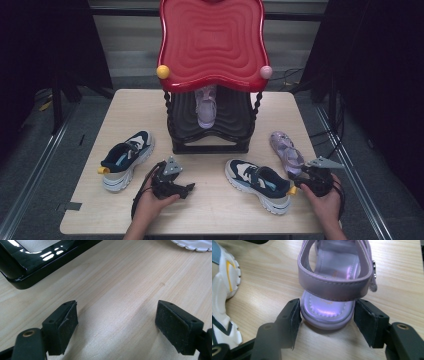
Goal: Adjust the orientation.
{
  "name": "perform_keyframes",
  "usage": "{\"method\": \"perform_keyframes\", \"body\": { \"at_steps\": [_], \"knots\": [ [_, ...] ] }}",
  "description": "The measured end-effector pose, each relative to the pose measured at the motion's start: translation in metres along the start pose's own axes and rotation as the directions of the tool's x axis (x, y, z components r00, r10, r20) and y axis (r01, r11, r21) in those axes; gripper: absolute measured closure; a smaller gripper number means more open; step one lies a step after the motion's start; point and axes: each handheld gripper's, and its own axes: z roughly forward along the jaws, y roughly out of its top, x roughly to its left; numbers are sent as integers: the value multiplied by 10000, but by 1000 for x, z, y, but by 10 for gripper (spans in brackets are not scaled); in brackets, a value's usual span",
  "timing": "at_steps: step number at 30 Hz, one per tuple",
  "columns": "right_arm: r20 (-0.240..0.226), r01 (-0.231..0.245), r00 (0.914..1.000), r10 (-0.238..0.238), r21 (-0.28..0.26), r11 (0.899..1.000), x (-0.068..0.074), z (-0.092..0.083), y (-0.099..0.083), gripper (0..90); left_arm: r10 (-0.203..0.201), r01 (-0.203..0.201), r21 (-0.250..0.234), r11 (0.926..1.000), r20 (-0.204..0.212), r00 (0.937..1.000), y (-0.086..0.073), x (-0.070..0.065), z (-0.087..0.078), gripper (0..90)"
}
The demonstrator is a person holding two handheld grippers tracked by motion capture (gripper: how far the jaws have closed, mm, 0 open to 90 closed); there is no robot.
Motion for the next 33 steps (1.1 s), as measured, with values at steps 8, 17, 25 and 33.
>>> {"method": "perform_keyframes", "body": {
  "at_steps": [8,17,25,33],
  "knots": [
    [-56,-1,10000,1,-147,9999,-2,-1,-2,313,0,0,5,10000,-8,10000,0,0,0,177],
    [-80,-75,9999,74,-50,10000,1,10,5,209,-3,3,3,10000,-7,10000,0,0,0,177],
    [417,-378,9985,366,291,9989,-1,23,14,209,-3,3,3,10000,-1,10000,0,0,0,176],
    [507,-441,9978,428,247,9987,-4,31,20,210,-6,6,2,10000,0,10000,0,0,0,176]
  ]
}}
